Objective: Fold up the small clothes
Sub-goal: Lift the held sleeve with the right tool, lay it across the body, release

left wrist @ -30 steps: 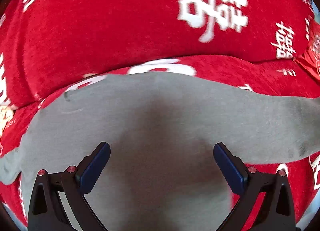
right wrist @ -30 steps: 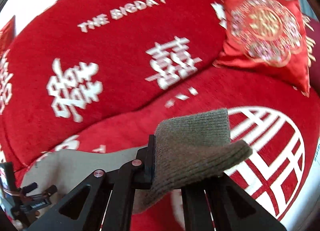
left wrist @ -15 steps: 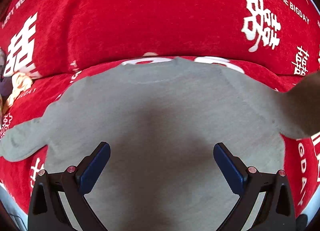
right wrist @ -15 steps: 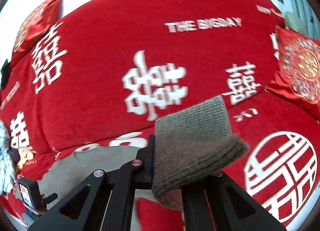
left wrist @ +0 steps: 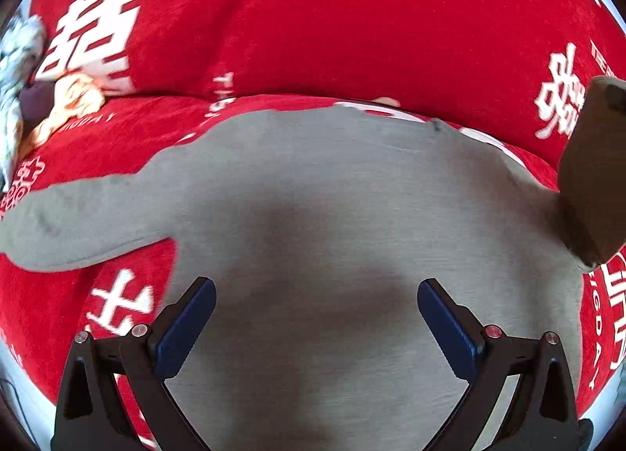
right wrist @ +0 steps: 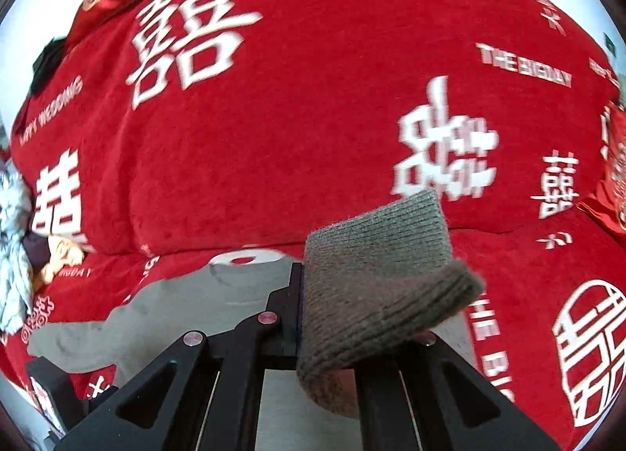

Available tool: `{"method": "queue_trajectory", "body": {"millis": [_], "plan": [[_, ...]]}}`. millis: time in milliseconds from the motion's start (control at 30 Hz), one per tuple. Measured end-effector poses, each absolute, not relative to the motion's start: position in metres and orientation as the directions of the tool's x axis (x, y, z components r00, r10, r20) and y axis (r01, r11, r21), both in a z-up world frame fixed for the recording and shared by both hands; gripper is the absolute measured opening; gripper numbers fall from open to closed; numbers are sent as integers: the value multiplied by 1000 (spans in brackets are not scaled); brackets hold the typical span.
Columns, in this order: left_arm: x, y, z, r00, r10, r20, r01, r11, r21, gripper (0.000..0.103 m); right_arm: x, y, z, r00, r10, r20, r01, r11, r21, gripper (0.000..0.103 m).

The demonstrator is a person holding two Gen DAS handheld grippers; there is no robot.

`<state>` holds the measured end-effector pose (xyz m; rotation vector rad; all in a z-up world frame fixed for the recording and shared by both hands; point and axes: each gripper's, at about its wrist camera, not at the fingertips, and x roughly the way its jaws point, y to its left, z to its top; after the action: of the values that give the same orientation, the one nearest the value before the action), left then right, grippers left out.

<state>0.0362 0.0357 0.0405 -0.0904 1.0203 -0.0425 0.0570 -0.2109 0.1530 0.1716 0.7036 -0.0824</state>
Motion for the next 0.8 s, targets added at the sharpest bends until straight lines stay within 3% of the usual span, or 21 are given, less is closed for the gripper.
{"method": "queue_trajectory", "body": {"millis": [633, 800], "plan": [[25, 129, 24, 526, -93, -845, -136, 972, -191, 103, 110, -45, 49, 606, 28, -795, -26, 1000, 15, 5], [15, 144, 22, 529, -101, -843, -163, 962, -218, 103, 111, -16, 25, 530, 105, -841, -116, 992, 51, 18]]}}
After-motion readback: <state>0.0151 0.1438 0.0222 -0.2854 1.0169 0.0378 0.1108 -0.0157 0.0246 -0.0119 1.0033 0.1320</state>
